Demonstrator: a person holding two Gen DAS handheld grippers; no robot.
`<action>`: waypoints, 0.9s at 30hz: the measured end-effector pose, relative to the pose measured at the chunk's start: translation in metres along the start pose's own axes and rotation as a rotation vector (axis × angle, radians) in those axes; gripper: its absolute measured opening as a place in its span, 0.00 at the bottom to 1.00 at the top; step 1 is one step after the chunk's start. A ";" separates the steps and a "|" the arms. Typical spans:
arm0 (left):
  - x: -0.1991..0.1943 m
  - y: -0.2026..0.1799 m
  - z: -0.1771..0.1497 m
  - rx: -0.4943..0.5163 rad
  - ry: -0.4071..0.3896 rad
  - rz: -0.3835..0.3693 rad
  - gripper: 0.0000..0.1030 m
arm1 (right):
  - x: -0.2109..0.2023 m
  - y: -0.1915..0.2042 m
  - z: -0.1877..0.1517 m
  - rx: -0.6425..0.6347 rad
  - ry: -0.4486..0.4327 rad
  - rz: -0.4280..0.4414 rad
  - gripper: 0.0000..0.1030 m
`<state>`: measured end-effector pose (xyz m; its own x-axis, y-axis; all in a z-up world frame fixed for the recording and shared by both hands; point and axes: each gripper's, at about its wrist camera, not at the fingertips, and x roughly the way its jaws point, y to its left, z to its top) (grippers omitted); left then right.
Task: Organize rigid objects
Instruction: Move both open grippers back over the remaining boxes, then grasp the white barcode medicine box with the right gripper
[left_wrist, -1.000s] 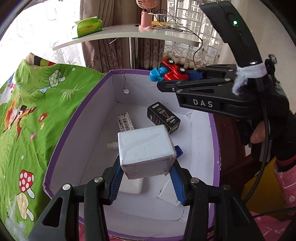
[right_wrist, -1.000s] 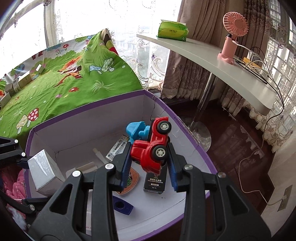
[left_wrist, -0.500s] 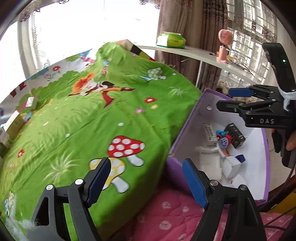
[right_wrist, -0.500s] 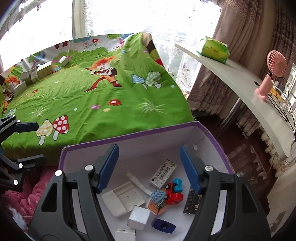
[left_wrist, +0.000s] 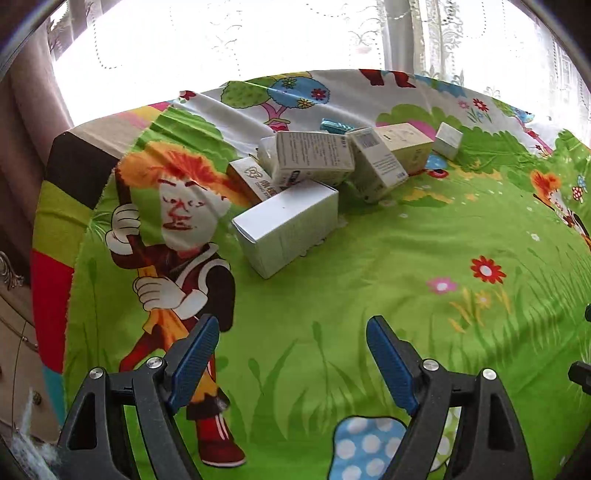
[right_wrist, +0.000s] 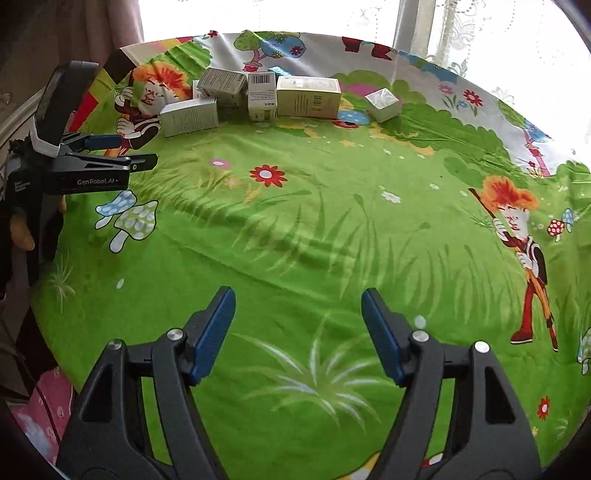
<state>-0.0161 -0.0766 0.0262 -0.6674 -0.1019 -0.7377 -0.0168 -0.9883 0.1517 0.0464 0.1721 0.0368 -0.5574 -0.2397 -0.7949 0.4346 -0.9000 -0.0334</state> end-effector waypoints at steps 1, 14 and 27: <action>0.008 0.007 0.008 0.003 0.000 0.001 0.81 | 0.011 0.004 0.007 0.013 0.010 0.022 0.72; 0.036 -0.002 0.029 0.023 0.126 -0.205 0.36 | 0.079 0.021 0.074 -0.029 0.024 0.077 0.75; -0.014 -0.012 -0.035 -0.110 0.053 -0.165 0.65 | 0.169 0.031 0.186 -0.034 -0.008 0.084 0.75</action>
<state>0.0197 -0.0670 0.0113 -0.6220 0.0592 -0.7808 -0.0389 -0.9982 -0.0447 -0.1658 0.0360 0.0145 -0.5238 -0.3165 -0.7908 0.5035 -0.8639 0.0123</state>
